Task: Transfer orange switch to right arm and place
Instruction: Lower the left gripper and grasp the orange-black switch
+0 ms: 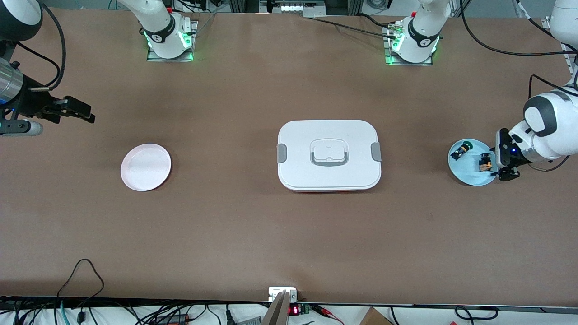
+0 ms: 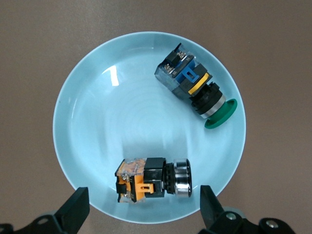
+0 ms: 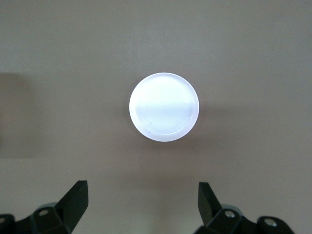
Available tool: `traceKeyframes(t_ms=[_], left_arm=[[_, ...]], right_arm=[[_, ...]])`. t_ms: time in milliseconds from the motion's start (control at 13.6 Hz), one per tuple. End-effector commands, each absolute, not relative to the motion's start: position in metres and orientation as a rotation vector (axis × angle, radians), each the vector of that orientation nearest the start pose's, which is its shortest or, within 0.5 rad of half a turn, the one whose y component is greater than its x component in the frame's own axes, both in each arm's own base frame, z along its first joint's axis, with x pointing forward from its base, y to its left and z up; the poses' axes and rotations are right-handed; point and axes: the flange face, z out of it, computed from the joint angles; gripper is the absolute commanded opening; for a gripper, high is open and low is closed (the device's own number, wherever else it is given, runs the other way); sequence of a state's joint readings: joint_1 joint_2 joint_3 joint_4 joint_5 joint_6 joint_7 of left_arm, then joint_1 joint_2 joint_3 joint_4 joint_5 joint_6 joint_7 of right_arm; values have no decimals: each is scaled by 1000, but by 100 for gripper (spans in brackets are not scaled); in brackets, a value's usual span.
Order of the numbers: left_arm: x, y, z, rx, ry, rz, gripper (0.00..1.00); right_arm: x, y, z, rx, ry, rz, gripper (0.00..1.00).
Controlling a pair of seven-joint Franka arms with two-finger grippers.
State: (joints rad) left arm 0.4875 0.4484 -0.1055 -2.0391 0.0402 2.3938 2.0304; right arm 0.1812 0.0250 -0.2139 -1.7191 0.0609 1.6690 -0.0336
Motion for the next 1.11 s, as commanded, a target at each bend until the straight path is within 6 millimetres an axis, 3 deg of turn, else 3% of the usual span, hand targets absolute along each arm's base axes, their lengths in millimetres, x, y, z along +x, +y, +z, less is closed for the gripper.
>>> traceKeyframes(t_ms=[0,221,590,664,737,811,885,1032], left_arm=[[546,222,206,-2151,2411,-1,100],[542,224,198,-2179,2407,-6,100],[542,225,187,-2182,2404,-11,100],[542,225,185,-2183,2405,-11,96],[542,224,185,-2177,2405,-14,85],[543,224,185,-2165,2414,-16,49],[543,224,186,-2159,2419,-16,25],[546,225,194,-2154,2413,-19,0]], right_arm=[[566,-13,549,-3065,-1,130,100],[570,0,536,-3035,-19,167,100],[575,31,523,-2794,21,190,100],[574,38,516,-2739,33,212,100],[571,46,506,-2646,62,239,100],[571,54,501,-2538,98,252,100],[570,60,499,-2458,117,258,100],[571,79,494,-2311,133,297,100]])
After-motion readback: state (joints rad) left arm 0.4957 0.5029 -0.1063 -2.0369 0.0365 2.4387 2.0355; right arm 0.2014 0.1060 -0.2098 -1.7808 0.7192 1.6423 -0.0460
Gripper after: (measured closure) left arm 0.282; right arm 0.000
